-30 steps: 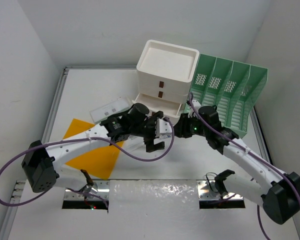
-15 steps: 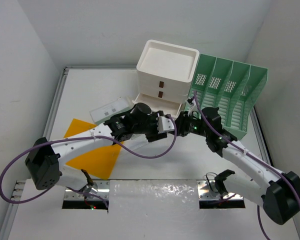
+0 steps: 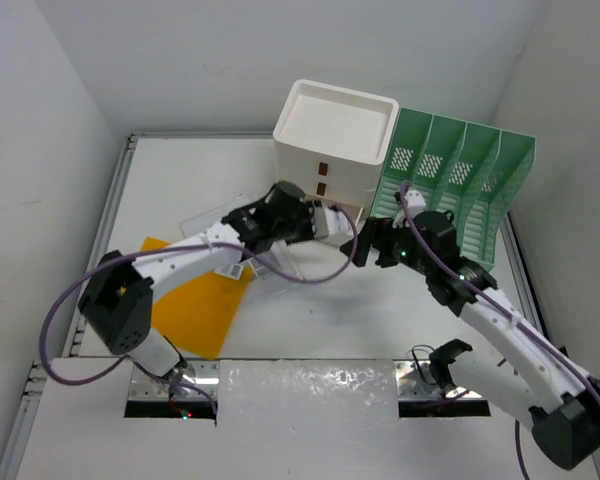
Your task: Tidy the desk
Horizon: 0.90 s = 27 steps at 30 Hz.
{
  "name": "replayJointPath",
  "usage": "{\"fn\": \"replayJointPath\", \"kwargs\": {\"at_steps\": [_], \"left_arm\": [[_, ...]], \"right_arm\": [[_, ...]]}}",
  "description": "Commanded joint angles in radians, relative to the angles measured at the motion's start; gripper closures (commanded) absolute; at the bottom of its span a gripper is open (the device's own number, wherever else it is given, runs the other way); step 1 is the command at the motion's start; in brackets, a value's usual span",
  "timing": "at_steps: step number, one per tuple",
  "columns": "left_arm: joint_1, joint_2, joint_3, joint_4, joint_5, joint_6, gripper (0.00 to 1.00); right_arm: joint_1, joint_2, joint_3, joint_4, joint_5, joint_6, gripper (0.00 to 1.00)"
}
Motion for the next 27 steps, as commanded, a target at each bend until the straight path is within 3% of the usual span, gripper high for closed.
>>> {"fn": "replayJointPath", "kwargs": {"at_steps": [1,4,7,11,14,16,19,23,27], "left_arm": [[0.123,0.083,0.156,0.071,-0.097,0.148,1.0],[0.147,0.175,0.233,0.122,-0.086,0.304,1.0],[0.151,0.252,0.235,0.23,-0.007,0.473,1.0],[0.162,0.36,0.27,0.204,0.085,0.608,1.0],[0.164,0.403,0.279,0.19,0.085,0.639,0.92],[0.165,0.416,0.275,0.202,0.066,0.648,0.74],[0.165,0.43,0.276,0.3,0.017,0.568,0.42],[0.165,0.41,0.412,0.232,0.045,0.327,0.27],[0.165,0.33,0.468,0.169,0.107,0.106,0.24]], "right_arm": [[0.003,-0.148,0.107,-0.193,0.285,-0.098,0.01],[0.003,-0.199,0.112,-0.28,0.449,-0.127,0.01],[0.005,-0.23,0.091,-0.325,0.485,-0.131,0.01],[0.003,-0.256,0.1,-0.386,0.489,-0.132,0.01],[0.005,-0.284,0.106,-0.423,0.52,-0.134,0.01],[0.003,-0.311,0.103,-0.431,0.534,-0.135,0.01],[0.003,-0.311,0.097,-0.42,0.539,-0.14,0.01],[0.005,-0.23,0.11,-0.362,0.497,-0.178,0.01],[0.002,-0.094,0.207,-0.311,0.545,-0.227,0.01]]}}
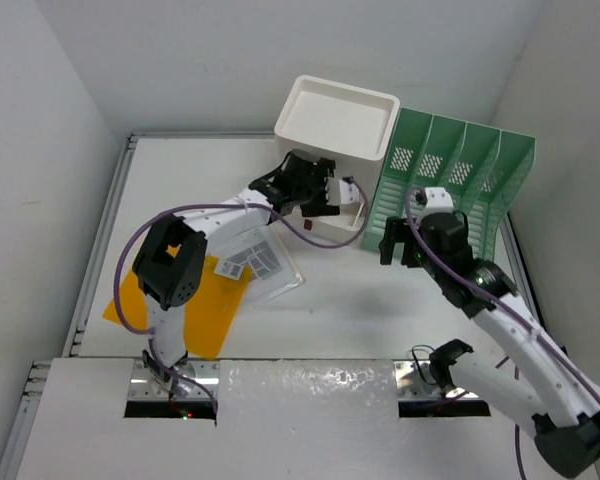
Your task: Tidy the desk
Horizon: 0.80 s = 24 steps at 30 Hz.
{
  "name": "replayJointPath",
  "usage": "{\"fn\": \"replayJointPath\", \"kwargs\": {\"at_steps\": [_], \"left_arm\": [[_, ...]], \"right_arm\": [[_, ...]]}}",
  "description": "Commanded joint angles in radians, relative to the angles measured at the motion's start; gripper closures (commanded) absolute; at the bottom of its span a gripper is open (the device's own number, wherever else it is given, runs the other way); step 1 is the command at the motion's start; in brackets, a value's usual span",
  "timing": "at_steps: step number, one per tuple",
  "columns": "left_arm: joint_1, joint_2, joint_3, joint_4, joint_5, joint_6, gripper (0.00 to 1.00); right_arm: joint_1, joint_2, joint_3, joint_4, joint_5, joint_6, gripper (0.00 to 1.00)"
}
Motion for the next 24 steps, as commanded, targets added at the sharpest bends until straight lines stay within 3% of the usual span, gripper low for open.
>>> {"fn": "replayJointPath", "kwargs": {"at_steps": [1,4,6,7,8,10,11,13,14,16,20,24], "left_arm": [[0.001,-0.13,0.111,0.042,0.059,-0.285,0.24],[0.003,-0.206,0.1,-0.015,0.035,-0.475,0.24],[0.003,-0.275,0.054,-0.047,0.032,-0.587,0.27],[0.003,-0.297,-0.008,-0.056,0.032,-0.618,0.3],[0.003,-0.337,-0.038,-0.066,0.046,-0.671,0.49],[0.003,-0.367,-0.105,-0.122,0.072,-0.703,0.7],[0.004,-0.371,-0.119,-0.144,0.079,-0.732,0.84],[0.015,-0.369,-0.161,-0.173,0.093,-0.756,0.88],[0.021,-0.369,-0.182,-0.162,0.095,-0.782,0.89],[0.049,-0.371,-0.266,-0.086,0.086,-0.808,0.87],[0.072,-0.339,-0.378,0.064,0.026,-0.845,0.73],[0.075,-0.256,-0.38,0.123,0.003,-0.897,0.6]], "right_arm": [[0.0,0.107,0.156,0.121,0.06,-0.072,0.02],[-0.023,0.263,0.338,0.144,0.036,-0.113,0.18],[-0.073,0.397,0.438,0.146,-0.011,-0.121,0.39],[-0.102,0.44,0.524,0.16,-0.068,-0.115,0.47],[-0.165,0.518,0.558,0.198,-0.097,-0.078,0.54],[-0.211,0.59,0.633,0.236,-0.122,-0.038,0.5],[-0.228,0.665,0.659,0.249,-0.099,-0.021,0.28],[-0.229,0.741,0.757,0.267,-0.071,-0.03,0.17],[-0.23,0.779,0.794,0.269,-0.071,-0.03,0.11],[-0.229,0.894,0.912,0.247,-0.07,-0.027,0.11],[-0.227,1.09,1.141,0.142,-0.018,-0.017,0.12],[-0.227,1.17,1.186,0.12,0.106,0.002,0.14]]}}
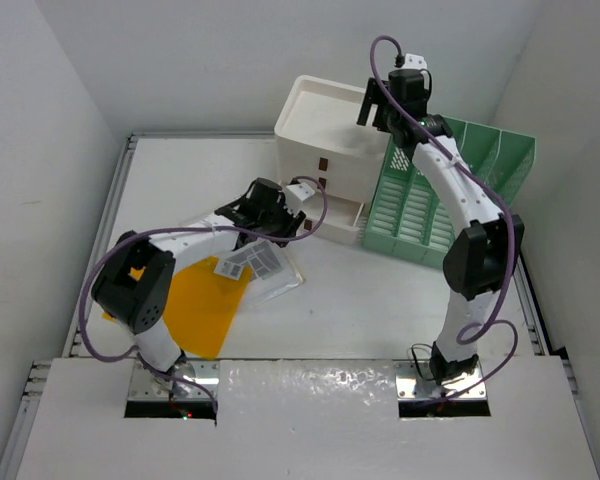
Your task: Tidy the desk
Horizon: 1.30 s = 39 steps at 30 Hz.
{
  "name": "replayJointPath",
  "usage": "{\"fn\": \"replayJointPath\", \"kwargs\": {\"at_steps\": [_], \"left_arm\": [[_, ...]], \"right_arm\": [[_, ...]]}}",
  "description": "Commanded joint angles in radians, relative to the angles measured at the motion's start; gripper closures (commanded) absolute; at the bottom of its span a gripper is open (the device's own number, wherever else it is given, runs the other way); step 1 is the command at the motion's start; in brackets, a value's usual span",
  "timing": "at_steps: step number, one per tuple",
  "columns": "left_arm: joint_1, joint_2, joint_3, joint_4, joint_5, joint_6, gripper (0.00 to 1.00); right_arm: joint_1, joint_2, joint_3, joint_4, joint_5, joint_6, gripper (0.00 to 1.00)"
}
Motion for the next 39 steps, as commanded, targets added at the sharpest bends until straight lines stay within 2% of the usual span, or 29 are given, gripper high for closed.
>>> {"fn": "replayJointPath", "kwargs": {"at_steps": [1,4,8,12,13,15,16,19,20,22,26,30,36,39], "left_arm": [[0.004,0.057,0.031,0.181,-0.015,-0.089,0.57],[0.005,0.164,0.093,0.178,-0.001,-0.129,0.56],[0.005,0.249,0.119,0.238,0.042,-0.155,0.56],[0.004,0.276,0.14,0.271,0.051,-0.169,0.56],[0.002,0.282,0.153,0.282,0.056,-0.172,0.56],[-0.004,0.305,0.179,0.292,0.077,-0.15,0.56],[-0.009,0.316,0.218,0.284,0.083,-0.138,0.56],[-0.028,0.339,0.265,0.267,0.122,-0.107,0.57],[-0.039,0.342,0.269,0.269,0.137,-0.101,0.57],[-0.059,0.345,0.277,0.273,0.154,-0.08,0.59],[-0.062,0.384,0.317,0.266,0.114,-0.075,0.59],[-0.052,0.436,0.402,0.258,-0.022,-0.075,0.56],[-0.024,0.523,0.51,0.307,-0.193,-0.126,0.36],[-0.022,0.532,0.539,0.309,-0.222,-0.126,0.31]], "right_arm": [[0.0,0.021,0.037,-0.004,0.123,0.03,0.16],[0.0,0.057,0.023,-0.005,0.128,0.022,0.28],[-0.001,0.089,0.037,-0.036,0.114,0.004,0.32],[-0.001,0.058,-0.044,0.009,0.107,-0.005,0.43],[-0.001,0.051,-0.055,0.021,0.102,-0.008,0.51],[0.0,0.054,-0.072,0.029,0.096,-0.014,0.58],[-0.001,0.051,-0.079,0.055,0.084,-0.017,0.68],[0.0,0.029,-0.148,0.116,0.036,-0.016,0.85],[0.0,0.018,-0.161,0.128,0.023,-0.013,0.93],[0.0,0.009,-0.187,0.15,0.0,-0.008,1.0],[0.0,0.006,-0.195,0.155,-0.025,-0.011,1.0],[-0.001,0.003,-0.202,0.145,-0.053,-0.019,1.0],[0.0,-0.06,-0.305,0.21,-0.074,0.065,1.0],[0.0,-0.058,-0.31,0.213,-0.106,0.085,1.0]]}}
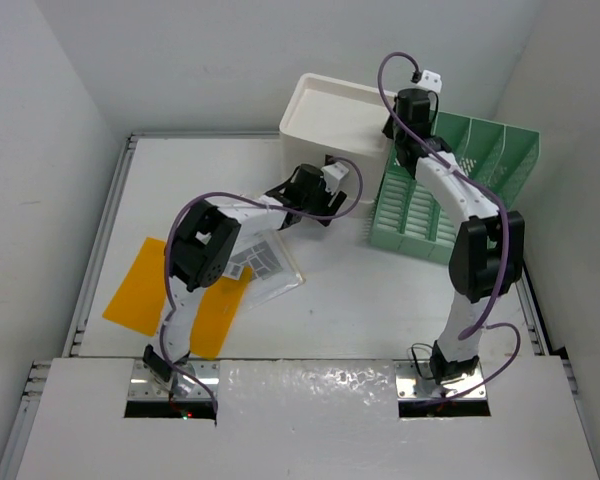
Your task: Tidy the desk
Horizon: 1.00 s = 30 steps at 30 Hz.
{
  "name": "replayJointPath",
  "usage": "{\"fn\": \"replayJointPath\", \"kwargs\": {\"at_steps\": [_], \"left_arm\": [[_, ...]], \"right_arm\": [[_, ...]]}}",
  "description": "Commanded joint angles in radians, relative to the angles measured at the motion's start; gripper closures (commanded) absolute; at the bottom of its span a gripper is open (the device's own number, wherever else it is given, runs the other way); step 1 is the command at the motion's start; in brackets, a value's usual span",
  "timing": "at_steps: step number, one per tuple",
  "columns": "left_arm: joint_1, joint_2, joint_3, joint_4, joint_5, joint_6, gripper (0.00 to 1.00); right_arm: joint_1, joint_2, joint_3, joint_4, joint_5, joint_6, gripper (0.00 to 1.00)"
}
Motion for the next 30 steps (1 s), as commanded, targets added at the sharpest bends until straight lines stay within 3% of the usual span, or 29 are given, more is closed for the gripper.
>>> {"fn": "replayJointPath", "kwargs": {"at_steps": [1,5,12,19,20,24,26,30], "left_arm": [[0.027,0.015,0.092,0.104,-0.105,-0.041,0.31],[0.028,-0.03,0.045,0.069,-0.068,-0.046,0.3],[0.028,-0.215,-0.035,-0.231,0.116,-0.049,0.3],[0.028,-0.382,-0.09,-0.452,0.254,0.065,0.3],[0.028,-0.399,-0.093,-0.489,0.265,0.077,0.3],[0.036,-0.5,-0.086,-0.577,0.254,0.138,0.3],[0.054,-0.572,-0.092,-0.629,0.259,0.178,0.3],[0.151,-0.723,-0.164,-0.689,0.276,0.275,0.3]], "right_arm": [[0.042,-0.032,-0.044,-0.121,-0.194,0.037,1.0],[0.042,-0.026,-0.045,-0.132,-0.175,0.034,1.0],[0.042,-0.053,-0.073,-0.121,-0.073,0.066,1.0],[0.042,-0.058,-0.024,-0.144,-0.024,0.058,1.0],[0.042,-0.061,-0.016,-0.15,-0.019,0.057,0.96],[0.042,-0.073,0.03,-0.179,-0.036,0.002,0.37],[0.042,-0.105,0.062,-0.219,-0.054,-0.062,0.25],[0.04,-0.245,0.018,-0.232,-0.124,-0.176,0.19]]}}
